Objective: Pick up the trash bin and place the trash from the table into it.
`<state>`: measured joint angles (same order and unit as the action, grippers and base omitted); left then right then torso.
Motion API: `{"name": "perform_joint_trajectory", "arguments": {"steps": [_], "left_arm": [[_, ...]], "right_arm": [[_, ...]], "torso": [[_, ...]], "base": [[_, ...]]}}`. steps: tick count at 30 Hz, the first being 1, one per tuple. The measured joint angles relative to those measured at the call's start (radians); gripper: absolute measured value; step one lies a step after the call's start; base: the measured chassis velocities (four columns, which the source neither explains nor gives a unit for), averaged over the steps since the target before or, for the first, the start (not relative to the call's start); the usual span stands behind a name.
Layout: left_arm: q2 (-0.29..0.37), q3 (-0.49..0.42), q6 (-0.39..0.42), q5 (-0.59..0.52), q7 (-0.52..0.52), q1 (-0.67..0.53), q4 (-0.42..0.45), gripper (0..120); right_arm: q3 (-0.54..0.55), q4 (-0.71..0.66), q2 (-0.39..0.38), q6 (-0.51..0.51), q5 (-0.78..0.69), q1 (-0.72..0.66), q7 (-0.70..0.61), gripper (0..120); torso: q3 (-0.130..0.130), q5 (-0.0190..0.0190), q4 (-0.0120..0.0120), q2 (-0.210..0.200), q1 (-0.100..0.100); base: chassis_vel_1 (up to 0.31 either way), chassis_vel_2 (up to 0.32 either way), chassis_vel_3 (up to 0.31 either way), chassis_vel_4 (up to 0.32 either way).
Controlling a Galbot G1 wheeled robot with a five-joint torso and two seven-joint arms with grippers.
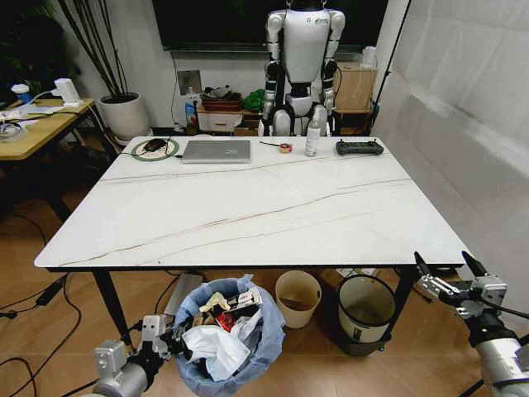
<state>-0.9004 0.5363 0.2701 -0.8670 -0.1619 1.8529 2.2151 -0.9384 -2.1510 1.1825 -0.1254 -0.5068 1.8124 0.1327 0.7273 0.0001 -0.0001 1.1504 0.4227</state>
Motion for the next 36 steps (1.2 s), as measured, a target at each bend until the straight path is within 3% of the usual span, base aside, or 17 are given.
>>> {"name": "perform_joint_trajectory", "arguments": {"steps": [36], "left_arm": [[-0.036, -0.004, 0.002, -0.008, 0.003, -0.004, -0.015, 0]], "right_arm": [[0.0, 0.0, 0.0, 0.0, 0.0, 0.0, 0.0, 100]], "torso": [[-0.104, 0.0, 0.0001, -0.186, -0.082]], "base": [[0.0, 0.0, 0.0, 0.0]]}}
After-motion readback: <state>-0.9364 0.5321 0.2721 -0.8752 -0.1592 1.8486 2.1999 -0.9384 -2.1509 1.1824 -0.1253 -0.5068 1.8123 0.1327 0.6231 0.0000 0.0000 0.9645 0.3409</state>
